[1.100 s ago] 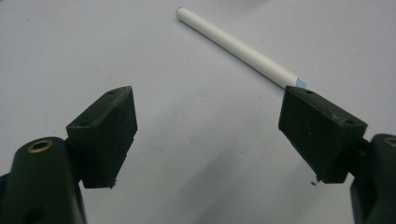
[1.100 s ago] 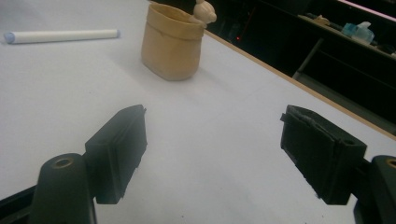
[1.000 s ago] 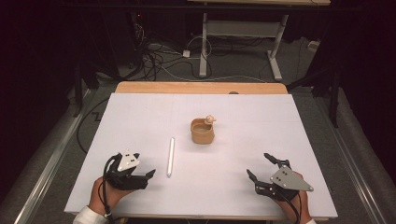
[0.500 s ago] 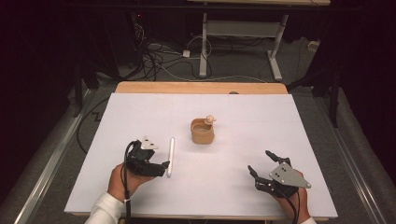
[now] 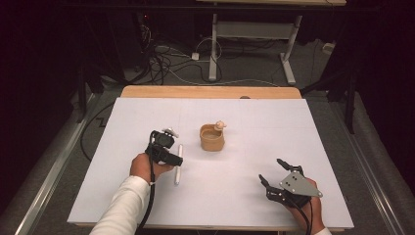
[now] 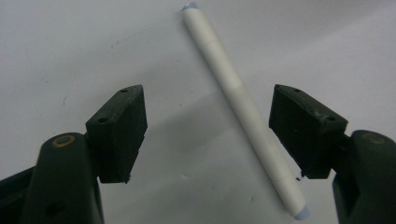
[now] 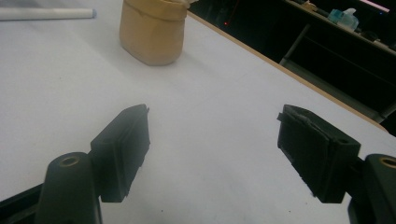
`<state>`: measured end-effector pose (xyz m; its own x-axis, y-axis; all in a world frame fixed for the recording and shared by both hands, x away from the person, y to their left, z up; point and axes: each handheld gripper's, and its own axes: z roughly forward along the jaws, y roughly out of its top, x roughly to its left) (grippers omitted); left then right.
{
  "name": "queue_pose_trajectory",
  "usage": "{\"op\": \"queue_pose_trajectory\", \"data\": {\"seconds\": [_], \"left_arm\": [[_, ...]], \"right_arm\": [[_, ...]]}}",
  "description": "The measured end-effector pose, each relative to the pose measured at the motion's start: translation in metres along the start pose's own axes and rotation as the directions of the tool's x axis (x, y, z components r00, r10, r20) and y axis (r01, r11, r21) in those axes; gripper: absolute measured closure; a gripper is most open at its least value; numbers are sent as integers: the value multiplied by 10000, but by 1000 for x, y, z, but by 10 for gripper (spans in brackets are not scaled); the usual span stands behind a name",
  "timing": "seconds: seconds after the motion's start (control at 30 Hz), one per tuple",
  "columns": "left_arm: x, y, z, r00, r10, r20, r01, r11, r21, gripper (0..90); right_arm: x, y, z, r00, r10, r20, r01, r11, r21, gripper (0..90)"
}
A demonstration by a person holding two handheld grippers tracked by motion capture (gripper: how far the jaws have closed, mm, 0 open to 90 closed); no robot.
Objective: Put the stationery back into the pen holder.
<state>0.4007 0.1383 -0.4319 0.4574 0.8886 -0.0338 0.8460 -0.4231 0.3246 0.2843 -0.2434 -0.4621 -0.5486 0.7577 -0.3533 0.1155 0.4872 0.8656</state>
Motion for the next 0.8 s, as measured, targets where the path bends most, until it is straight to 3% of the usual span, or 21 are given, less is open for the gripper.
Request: {"op": "queue_pose_trajectory", "data": {"seconds": [0.23, 0.27, 0.47, 0.5, 0.77, 0.8], "left_arm": [[-13, 10, 9, 9998, -119, -159, 128, 9981, 608, 310], [-14, 12, 10, 9994, -195, -286, 215, 9972, 710, 334], [-16, 9, 18, 9954, -961, -67, 962, 9895, 1082, 417], [-16, 9, 19, 9943, -1065, -52, 1064, 9888, 1050, 458], [-17, 17, 21, 9872, -1563, -301, 1586, 9826, 972, 520], [-18, 18, 21, 9870, -1599, -178, 1608, 9838, 792, 583]], "right_arm": [[2, -2, 3, 9998, -37, -174, 40, 9998, 181, 253], [3, -2, 3, 9998, -80, -183, 84, 9998, 186, 253], [6, 0, 3, 9991, -278, -317, 283, 9995, 139, 256], [7, 0, 4, 9990, -289, -327, 294, 9995, 148, 257], [9, -2, 7, 9976, -380, -577, 397, 9988, 282, 266], [9, -2, 7, 9975, -376, -598, 395, 9988, 306, 267]]}}
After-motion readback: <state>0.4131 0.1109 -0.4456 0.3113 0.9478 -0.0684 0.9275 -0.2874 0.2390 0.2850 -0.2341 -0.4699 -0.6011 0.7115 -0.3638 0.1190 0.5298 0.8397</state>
